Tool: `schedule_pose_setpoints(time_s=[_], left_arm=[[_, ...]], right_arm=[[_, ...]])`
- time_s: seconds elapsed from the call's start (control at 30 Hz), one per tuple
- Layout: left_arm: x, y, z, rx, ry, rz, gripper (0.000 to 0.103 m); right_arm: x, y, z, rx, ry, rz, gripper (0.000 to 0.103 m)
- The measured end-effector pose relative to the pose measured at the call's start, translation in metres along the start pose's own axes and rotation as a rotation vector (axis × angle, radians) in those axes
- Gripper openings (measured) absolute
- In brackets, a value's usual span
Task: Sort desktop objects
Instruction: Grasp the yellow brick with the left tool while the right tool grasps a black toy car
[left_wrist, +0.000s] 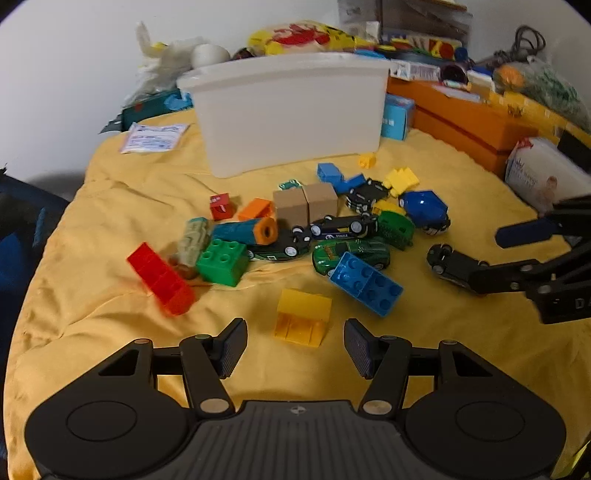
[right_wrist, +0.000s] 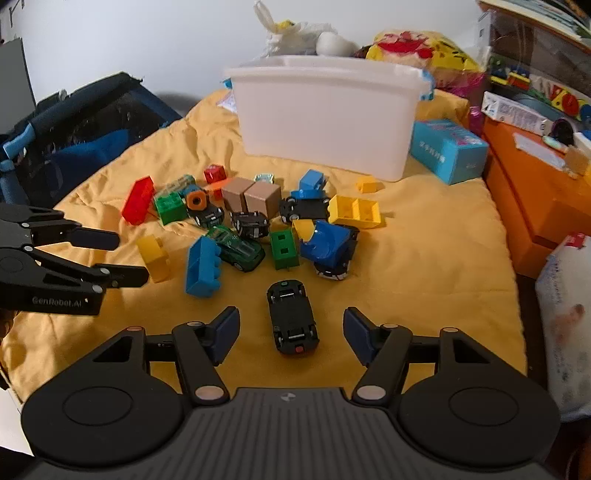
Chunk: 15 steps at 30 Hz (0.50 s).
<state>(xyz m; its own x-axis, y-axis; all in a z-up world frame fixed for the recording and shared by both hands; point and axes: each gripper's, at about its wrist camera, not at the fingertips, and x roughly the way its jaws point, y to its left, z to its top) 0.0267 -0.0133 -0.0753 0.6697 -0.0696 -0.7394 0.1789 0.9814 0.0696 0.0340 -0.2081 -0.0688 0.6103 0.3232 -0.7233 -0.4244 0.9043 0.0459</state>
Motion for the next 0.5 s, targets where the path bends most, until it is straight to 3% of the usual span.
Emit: schedule_pose_setpoints(time_s=[0.2, 0.23, 0.27, 0.33, 0.5], left_arm=[[0.017, 0.004, 0.002, -0.029, 0.015, -0.043, 0.058], [0.017, 0.005, 0.002, -0.028, 0.016, -0.048, 0.053], [0.019, 0.007, 0.002, -0.028, 0.020, -0.054, 0.039], [0.017, 0.011, 0.004, -0.038, 0.007, -0.092, 0.036], [0.005, 0.021, 0.013, -0.067, -0.022, -0.096, 0.036]], right_arm=[[0.026, 0.003, 0.001, -0.023, 0.041, -0.019, 0.063], [0.029, 0.003, 0.002, -0.022, 0.047, -0.018, 0.058], [0.032, 0.002, 0.001, -0.021, 0.055, -0.015, 0.048], [0.036, 0.000, 0.001, -0.015, 0.076, -0.006, 0.035], [0.023, -0.006, 0.005, 0.035, 0.052, 0.027, 0.034]])
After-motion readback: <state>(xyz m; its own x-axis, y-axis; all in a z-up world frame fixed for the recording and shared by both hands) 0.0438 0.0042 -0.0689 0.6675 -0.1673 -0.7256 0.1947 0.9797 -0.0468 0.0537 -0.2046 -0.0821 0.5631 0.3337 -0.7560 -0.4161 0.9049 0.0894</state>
